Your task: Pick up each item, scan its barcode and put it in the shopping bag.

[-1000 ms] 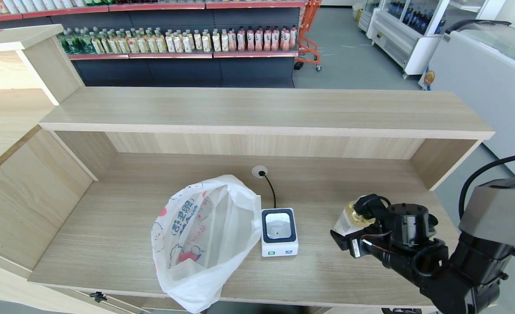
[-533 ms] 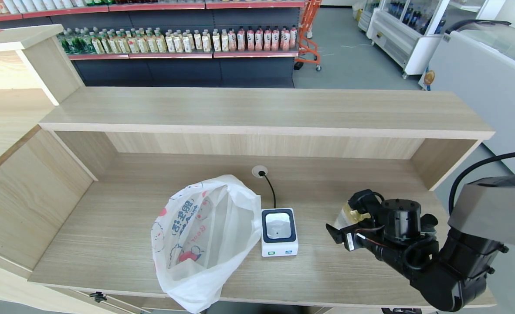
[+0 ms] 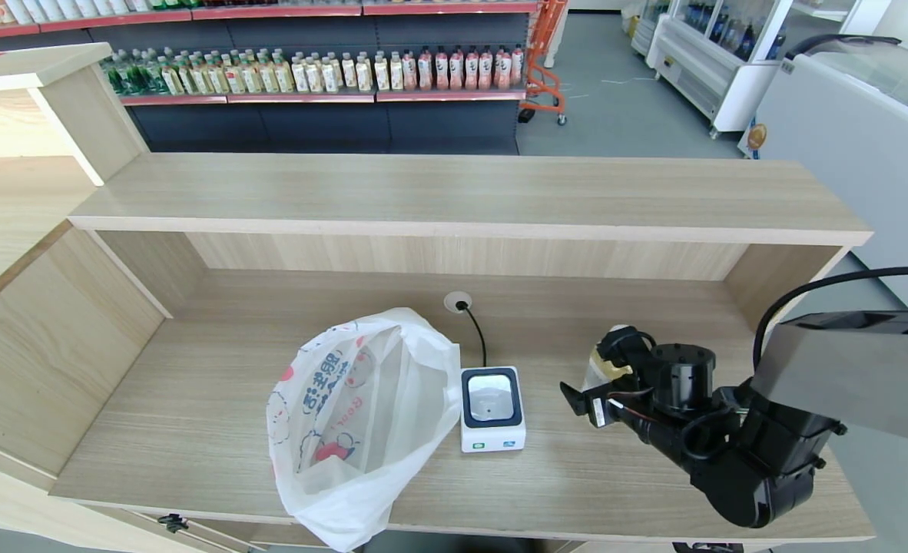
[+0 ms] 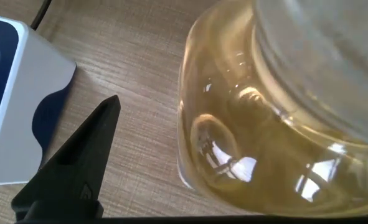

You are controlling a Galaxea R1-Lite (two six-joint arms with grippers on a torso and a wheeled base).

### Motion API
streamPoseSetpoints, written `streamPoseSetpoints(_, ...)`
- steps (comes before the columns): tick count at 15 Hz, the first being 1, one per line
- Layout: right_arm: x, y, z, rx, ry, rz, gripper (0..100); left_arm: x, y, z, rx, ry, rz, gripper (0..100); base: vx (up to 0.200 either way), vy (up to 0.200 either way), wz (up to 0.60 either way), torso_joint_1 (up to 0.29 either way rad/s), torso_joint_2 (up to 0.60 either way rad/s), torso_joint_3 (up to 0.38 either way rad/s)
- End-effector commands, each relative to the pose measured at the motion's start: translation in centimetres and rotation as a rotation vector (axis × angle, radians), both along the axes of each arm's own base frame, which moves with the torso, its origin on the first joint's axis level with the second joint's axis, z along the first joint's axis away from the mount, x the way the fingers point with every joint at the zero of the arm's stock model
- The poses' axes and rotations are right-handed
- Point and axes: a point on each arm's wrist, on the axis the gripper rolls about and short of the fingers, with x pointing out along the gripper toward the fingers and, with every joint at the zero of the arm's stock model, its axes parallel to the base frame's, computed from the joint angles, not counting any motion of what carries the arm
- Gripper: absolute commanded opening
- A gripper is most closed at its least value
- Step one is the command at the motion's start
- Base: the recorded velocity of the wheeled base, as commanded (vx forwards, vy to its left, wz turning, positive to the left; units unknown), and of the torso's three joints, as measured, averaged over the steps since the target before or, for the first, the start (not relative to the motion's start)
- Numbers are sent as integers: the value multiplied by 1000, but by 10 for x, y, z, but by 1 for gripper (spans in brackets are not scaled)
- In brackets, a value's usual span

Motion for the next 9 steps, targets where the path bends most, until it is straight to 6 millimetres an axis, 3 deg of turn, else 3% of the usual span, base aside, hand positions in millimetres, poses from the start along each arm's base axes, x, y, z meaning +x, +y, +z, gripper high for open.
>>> streamPoseSetpoints(1,2,5,-4,12,-5,25,0,0,0,0,-1,-1,0,100,0,0,0,0,0,0)
streamPoseSetpoints(9,6,7,-2,9,-38,66,0,0,0,0,-1,-1,0,100,0,0,0,0,0,0)
